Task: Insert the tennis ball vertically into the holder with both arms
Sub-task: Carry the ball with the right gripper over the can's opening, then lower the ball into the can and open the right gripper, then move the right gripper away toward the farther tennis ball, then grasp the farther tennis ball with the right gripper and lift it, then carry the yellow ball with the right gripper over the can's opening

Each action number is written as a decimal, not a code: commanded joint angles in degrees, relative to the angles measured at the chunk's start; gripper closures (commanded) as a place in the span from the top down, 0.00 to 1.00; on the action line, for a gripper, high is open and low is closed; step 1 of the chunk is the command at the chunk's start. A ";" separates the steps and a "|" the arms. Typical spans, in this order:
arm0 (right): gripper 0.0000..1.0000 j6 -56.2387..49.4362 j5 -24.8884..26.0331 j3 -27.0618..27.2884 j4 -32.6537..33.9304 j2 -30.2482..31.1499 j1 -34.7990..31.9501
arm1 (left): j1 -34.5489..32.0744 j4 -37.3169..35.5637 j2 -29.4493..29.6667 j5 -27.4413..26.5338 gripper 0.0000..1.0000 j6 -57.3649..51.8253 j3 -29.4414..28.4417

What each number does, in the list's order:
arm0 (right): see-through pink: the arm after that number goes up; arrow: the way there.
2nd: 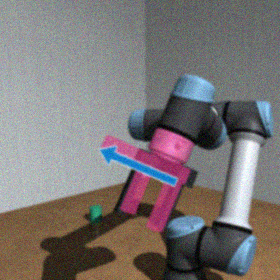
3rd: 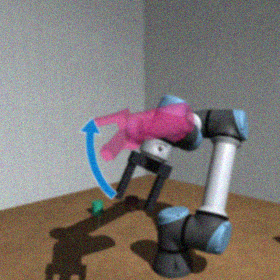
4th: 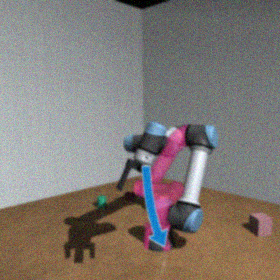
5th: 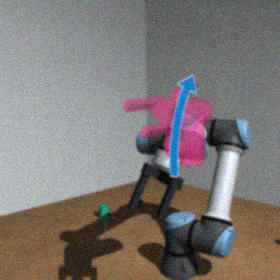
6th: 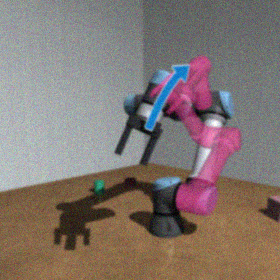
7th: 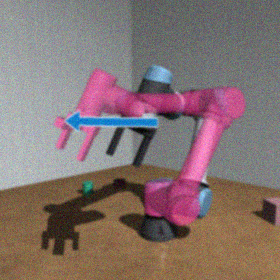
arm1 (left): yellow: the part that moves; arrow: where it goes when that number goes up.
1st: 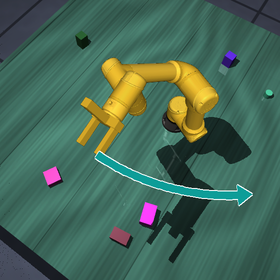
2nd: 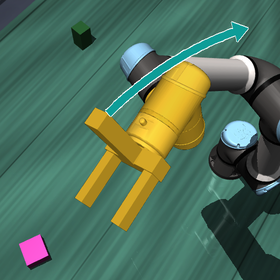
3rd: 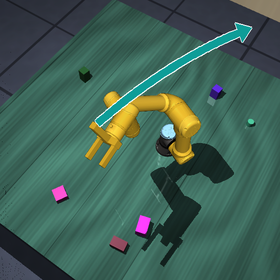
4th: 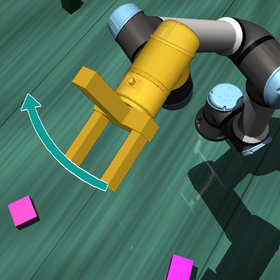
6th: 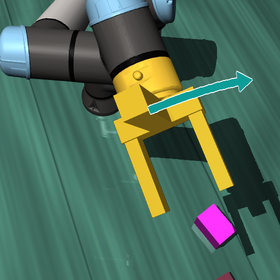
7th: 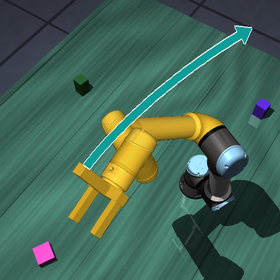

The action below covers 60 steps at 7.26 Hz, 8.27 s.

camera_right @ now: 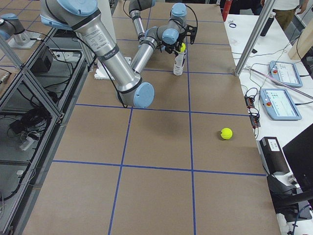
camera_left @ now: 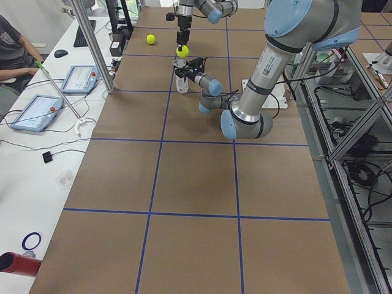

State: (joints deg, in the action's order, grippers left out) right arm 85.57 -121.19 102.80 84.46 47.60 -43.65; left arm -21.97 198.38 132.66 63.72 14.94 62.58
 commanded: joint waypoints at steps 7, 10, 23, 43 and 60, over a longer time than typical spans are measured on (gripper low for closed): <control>0.73 2.83 2.18 -2.43 0.00 -2.68 1.29 | 0.00 0.08 -0.21 0.00 0.84 0.00 0.09; 0.88 3.28 4.56 -2.43 0.00 -2.77 2.43 | 0.09 0.08 -0.21 0.00 0.84 0.00 0.09; 0.96 -36.46 1.39 -18.00 0.02 11.73 -20.04 | 0.18 1.40 -1.26 0.00 0.90 1.32 0.09; 0.86 -30.73 23.01 -53.93 -35.50 7.77 -17.43 | 0.18 2.63 -2.85 0.00 0.90 1.23 0.18; 0.00 -3.80 7.10 4.83 12.74 8.83 -10.25 | 2.11 1.75 -1.88 -0.09 0.91 0.79 2.02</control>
State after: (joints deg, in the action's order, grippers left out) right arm 76.08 -113.17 102.26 93.95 56.94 -56.70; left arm -19.79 200.17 130.77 63.63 16.01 64.54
